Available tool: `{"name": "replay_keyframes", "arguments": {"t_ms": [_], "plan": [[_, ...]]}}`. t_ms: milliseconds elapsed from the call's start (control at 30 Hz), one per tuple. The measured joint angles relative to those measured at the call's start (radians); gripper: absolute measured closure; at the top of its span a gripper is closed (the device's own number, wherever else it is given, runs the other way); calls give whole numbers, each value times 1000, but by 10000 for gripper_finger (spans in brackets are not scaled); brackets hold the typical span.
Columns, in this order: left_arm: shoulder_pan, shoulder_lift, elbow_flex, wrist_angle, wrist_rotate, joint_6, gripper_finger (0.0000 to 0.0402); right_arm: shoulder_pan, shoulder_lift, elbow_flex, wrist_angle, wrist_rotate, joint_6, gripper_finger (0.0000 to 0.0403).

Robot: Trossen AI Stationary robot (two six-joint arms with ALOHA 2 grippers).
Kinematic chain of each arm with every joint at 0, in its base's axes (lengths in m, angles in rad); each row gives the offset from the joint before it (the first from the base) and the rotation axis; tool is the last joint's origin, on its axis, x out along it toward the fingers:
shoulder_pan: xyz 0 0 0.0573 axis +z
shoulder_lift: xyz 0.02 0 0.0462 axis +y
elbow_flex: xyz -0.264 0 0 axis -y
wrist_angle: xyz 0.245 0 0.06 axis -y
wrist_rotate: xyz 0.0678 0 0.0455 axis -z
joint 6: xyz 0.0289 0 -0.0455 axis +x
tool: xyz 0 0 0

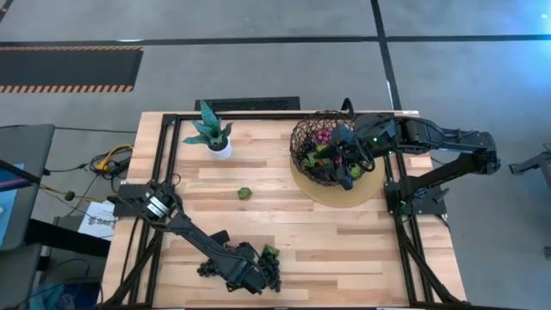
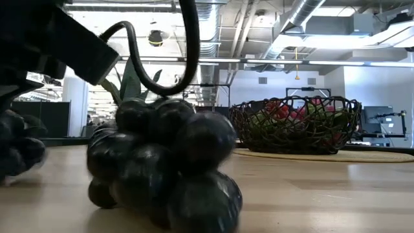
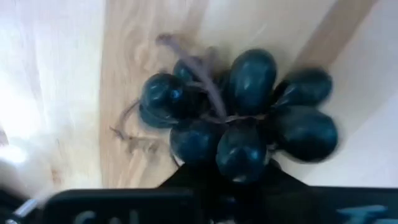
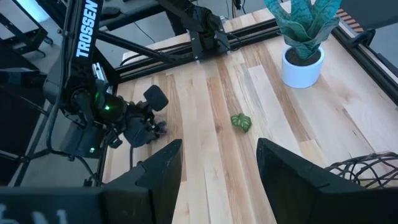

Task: Build produce basket
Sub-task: Put the black grapes into the black wire basket

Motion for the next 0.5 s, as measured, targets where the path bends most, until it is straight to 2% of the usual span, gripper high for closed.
{"name": "replay_keyframes", "arguments": {"t_ms": [167,300,500], "plan": [[20,-4,0,-10,5,34,396,0,0,0,0,0,9,177],[39,-13,58,-67,-2,88,399,0,0,0,0,0,11,177],[72,-45,242,-237,-172,127,400,-1,0,0,-3,0,11,177]]}}
